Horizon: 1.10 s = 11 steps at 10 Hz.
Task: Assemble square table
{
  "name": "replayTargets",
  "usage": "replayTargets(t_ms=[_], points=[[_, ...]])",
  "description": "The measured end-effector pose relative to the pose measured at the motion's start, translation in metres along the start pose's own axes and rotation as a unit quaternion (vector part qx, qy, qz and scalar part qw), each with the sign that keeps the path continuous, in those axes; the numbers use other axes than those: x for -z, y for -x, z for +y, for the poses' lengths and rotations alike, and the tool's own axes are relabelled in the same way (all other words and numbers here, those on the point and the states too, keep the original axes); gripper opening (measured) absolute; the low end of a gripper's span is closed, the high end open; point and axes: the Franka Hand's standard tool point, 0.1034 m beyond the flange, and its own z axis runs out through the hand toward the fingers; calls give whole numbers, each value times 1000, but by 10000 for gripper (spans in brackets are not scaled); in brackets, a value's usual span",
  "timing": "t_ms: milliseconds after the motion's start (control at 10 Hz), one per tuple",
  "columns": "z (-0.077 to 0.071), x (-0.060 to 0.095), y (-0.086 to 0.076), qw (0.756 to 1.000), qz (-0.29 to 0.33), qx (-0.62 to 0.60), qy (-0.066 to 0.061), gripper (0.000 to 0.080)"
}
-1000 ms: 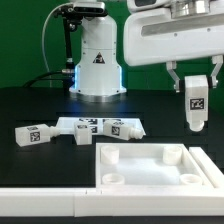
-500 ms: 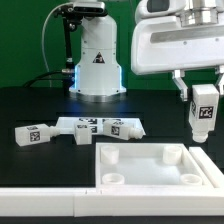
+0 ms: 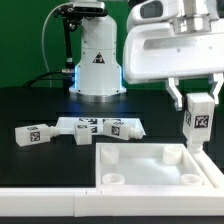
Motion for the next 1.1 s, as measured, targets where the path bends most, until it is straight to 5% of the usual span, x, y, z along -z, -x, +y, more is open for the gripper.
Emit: replayTargets(t_ms=[1100], points=[[9,-17,-12,999,17,38,1,287]])
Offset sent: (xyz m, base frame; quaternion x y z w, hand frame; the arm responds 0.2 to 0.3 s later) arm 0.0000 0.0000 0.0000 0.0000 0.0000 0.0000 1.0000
